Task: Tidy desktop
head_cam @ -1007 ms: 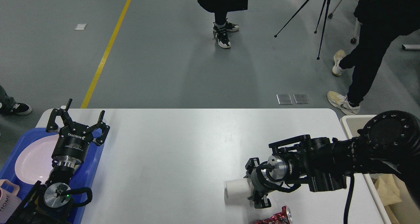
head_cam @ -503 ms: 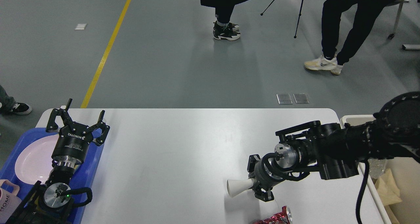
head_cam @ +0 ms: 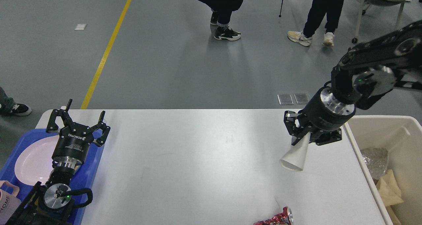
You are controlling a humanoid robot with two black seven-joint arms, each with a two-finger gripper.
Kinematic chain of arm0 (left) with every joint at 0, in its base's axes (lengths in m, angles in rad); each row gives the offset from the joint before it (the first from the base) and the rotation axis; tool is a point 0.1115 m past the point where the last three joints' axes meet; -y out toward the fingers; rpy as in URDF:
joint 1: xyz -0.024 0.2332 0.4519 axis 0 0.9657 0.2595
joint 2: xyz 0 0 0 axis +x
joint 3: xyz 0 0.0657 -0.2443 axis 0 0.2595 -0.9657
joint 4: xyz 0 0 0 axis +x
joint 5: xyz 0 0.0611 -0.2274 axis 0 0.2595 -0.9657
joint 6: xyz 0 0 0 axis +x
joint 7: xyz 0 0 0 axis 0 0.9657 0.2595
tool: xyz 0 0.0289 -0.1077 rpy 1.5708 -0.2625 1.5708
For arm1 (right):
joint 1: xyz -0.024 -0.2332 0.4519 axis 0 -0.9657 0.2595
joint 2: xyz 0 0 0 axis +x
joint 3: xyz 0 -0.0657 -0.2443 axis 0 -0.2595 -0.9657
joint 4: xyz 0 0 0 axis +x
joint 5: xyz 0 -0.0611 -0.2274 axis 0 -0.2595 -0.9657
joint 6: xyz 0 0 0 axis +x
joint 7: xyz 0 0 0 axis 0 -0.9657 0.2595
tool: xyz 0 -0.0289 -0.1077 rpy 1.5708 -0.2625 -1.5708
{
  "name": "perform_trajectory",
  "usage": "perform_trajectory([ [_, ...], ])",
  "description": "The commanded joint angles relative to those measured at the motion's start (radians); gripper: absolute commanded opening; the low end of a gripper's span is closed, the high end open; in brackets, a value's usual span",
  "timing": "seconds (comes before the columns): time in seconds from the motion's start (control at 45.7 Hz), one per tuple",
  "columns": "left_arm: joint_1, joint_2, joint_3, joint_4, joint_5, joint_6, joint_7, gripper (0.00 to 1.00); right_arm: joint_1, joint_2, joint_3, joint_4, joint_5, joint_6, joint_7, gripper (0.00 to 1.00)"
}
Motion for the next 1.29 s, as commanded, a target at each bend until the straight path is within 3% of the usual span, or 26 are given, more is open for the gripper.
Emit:
perform_trajectory([
  [0.0,0.0,0.0,0.0,0.0,0.0,-0.002,0.0,0.97,0.147,-0.058,-0.003,0.064,-0.111,0.125,0.003,0.0],
  [0.285,0.0,0.0,0.0,0.0,0.0,0.0,0.0,0.97,0.17,-0.062,-0.013,0.078,-0.136,0.138,0.002,0.0],
  [0.394,0.0,0.0,0.0,0.0,0.0,0.0,0.0,0.97,0.17,-0.085,-0.112,0.058,-0.135,0.109,0.003,0.0],
  [0.525,0.0,0.001,0.0,0.0,0.0,-0.002,0.0,0.97,0.15,-0.12,-0.269,-0.02,-0.136,0.06,0.006,0.0],
  [0.635,0.0,0.0,0.0,0.0,0.0,0.0,0.0,0.97,0.066,-0.215,-0.309,-0.133,-0.15,0.05,0.008,0.0],
  [0.788,0.0,0.0,0.0,0.0,0.0,0.0,0.0,0.97,-0.17,-0.334,-0.264,-0.397,-0.19,0.027,0.008,0.0],
  [0.985,0.0,0.0,0.0,0.0,0.0,-0.002,0.0,0.97,-0.591,-0.415,-0.043,-0.767,-0.196,-0.045,0.021,0.0],
  [1.138,0.0,0.001,0.0,0.0,0.0,0.0,0.0,0.97,-0.911,-0.374,0.066,-1.021,-0.196,-0.124,0.132,0.0],
  [1.204,0.0,0.001,0.0,0.0,0.0,0.0,0.0,0.97,-1.045,-0.312,0.082,-1.127,-0.194,-0.196,0.185,0.0],
  [1.27,0.0,0.0,0.0,0.0,0.0,-0.002,-0.001,0.97,-1.186,-0.242,0.087,-1.224,-0.193,-0.279,0.209,0.0],
])
